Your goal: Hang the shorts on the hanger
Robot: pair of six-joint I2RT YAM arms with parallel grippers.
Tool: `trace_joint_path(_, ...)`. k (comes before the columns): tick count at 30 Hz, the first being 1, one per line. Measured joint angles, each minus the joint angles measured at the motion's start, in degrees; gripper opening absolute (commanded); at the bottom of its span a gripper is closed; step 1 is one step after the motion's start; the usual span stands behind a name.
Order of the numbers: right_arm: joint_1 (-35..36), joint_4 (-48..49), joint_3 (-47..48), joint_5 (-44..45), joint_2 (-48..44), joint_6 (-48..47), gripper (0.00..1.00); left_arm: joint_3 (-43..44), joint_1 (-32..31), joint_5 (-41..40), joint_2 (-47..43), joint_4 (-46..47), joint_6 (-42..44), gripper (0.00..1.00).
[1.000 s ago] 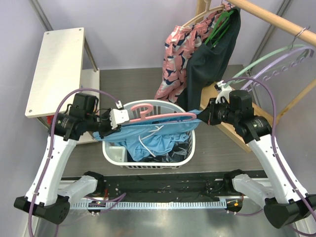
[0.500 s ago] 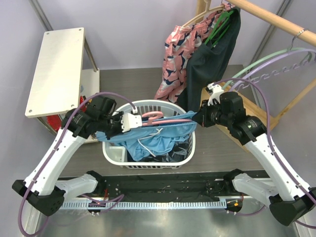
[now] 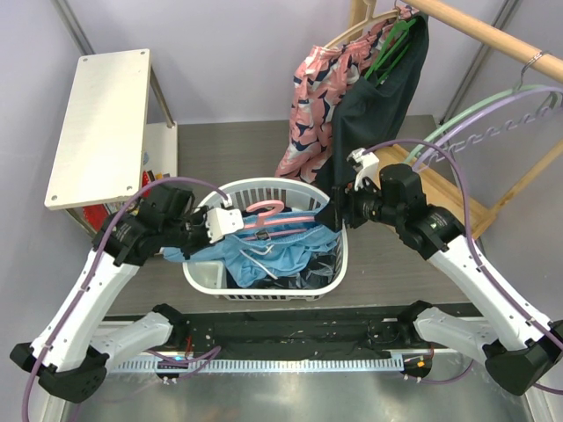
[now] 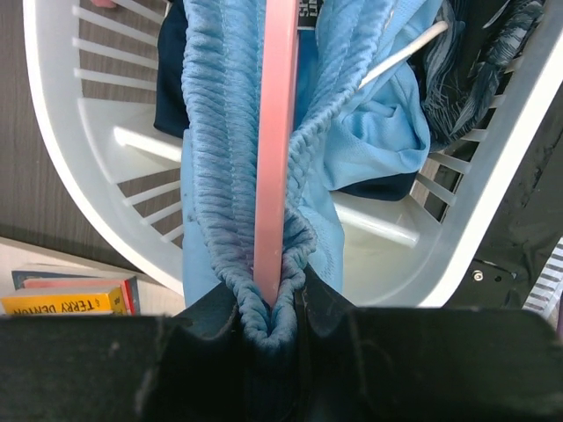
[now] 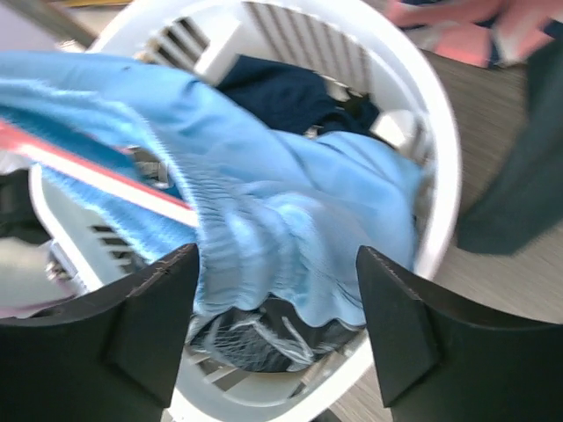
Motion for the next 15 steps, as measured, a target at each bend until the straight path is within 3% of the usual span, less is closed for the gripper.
trace_joint_path(9,6.16,2.80,1.97,-11.10,0.57,-5.53,0.83,-0.72,0.20,1.14,-1.92,0.02,-1.46,0.00)
trace_joint_path(15,11.28,3.45,3.04,-14.19,0.94,-16.31,0.82,0.15,0.52,3.80,-2.12,-0.61,-1.84,0.00)
